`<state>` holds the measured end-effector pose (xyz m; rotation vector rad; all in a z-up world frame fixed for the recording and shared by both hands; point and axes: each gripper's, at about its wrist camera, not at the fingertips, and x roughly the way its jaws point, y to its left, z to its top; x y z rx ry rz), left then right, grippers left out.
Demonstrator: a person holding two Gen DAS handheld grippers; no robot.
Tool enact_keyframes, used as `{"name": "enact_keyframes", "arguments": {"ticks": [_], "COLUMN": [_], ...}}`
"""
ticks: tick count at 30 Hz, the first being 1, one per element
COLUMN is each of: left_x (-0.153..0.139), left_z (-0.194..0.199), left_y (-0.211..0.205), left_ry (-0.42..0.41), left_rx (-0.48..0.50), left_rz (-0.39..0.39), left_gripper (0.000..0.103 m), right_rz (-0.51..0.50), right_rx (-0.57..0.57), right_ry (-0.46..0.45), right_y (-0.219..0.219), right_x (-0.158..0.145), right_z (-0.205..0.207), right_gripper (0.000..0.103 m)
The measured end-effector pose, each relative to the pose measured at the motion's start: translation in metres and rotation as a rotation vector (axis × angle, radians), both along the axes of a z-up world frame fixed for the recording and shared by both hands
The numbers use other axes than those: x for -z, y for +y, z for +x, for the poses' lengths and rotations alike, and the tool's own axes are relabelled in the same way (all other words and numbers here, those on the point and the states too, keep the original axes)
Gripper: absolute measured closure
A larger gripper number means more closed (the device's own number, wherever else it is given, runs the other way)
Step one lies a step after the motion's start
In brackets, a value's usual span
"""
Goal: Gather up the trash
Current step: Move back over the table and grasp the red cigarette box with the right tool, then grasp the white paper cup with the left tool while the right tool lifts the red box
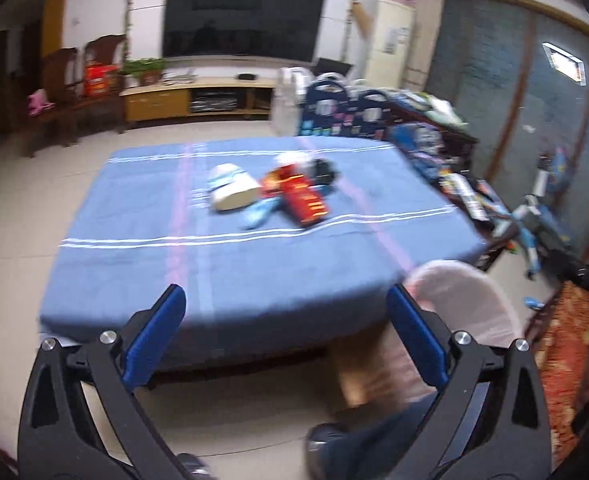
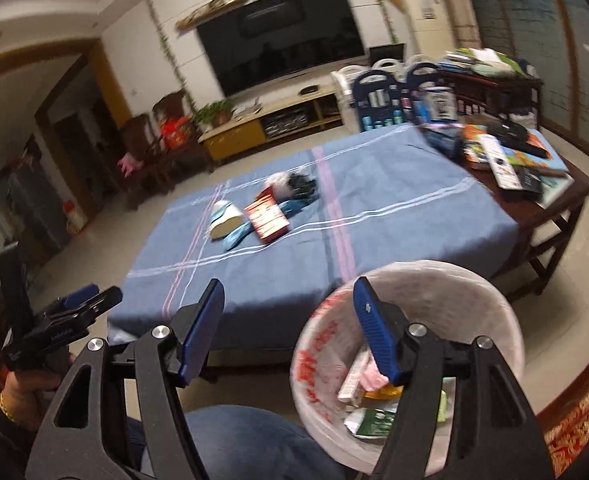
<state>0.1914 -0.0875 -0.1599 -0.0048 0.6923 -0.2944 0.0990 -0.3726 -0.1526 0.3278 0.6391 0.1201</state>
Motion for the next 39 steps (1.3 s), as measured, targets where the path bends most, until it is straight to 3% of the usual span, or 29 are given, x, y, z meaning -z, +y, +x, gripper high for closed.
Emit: {"name": "enact_keyframes", "arguments": {"ticks": [6, 11, 19, 25, 28, 29, 30, 34, 36, 39], "left_x": [0.023, 0.035, 0.078, 0.094, 0.097, 0.097, 0.096, 0.095, 0.104, 0.122], "left_z": [0.049, 0.101, 0.192, 0.250, 0.277, 0.290, 0.300, 0.342, 0.363, 0.386], "left_y": [0.032, 0.040, 0.042, 0.031, 0.022, 0.016, 0.011, -0.009, -0.018, -0.030], "left_ry": [0.053, 0.090, 0.220, 0.230, 0.251, 0.253, 0.251, 0.256, 0.310, 0.403], "left_rx": [-0.067, -0.081, -0.164, -0.197, -0.204, -0.204, -0.203, -0.208, -0.223, -0.236], "left_rz": [0.021, 0.000, -0.051, -0.081, -0.113, -0.108, -0.102, -0.077, -0.067, -0.016], "left_gripper": [0.003, 0.003, 0.003, 0.003, 0.003, 0.003, 0.003, 0.003, 0.003, 0.003], "right_rz": [-0.138, -0.269, -0.313, -0.296, -0.255, -0.234, -0.221, -0.153, -0.152, -0.173], "right_rx": [-0.109, -0.176, -0.183, -0.157, -0.145, -0.159, -0.161, -0.150, -0.159, -0.187], "right_ry": [0.028, 0.100, 0.230, 0.301, 0.298, 0.296, 0.298, 0.293, 0.283, 0.270], "right_y": [0.059, 0.090, 0.115, 0.113, 0.109, 0.108, 0.106, 0.095, 0.097, 0.099], "right_x": [0.001, 0.023, 0.093, 0.135, 0.135, 0.132, 0.129, 0.118, 0.112, 0.108], "right_z": [0.070, 0.159, 0.300, 0.353, 0.348, 0.343, 0.339, 0.324, 0.319, 0.318], "right_gripper": [0.036, 0.030, 0.030, 0.031, 0.051, 0.068, 0.075, 0.081, 0.088, 0.088]}}
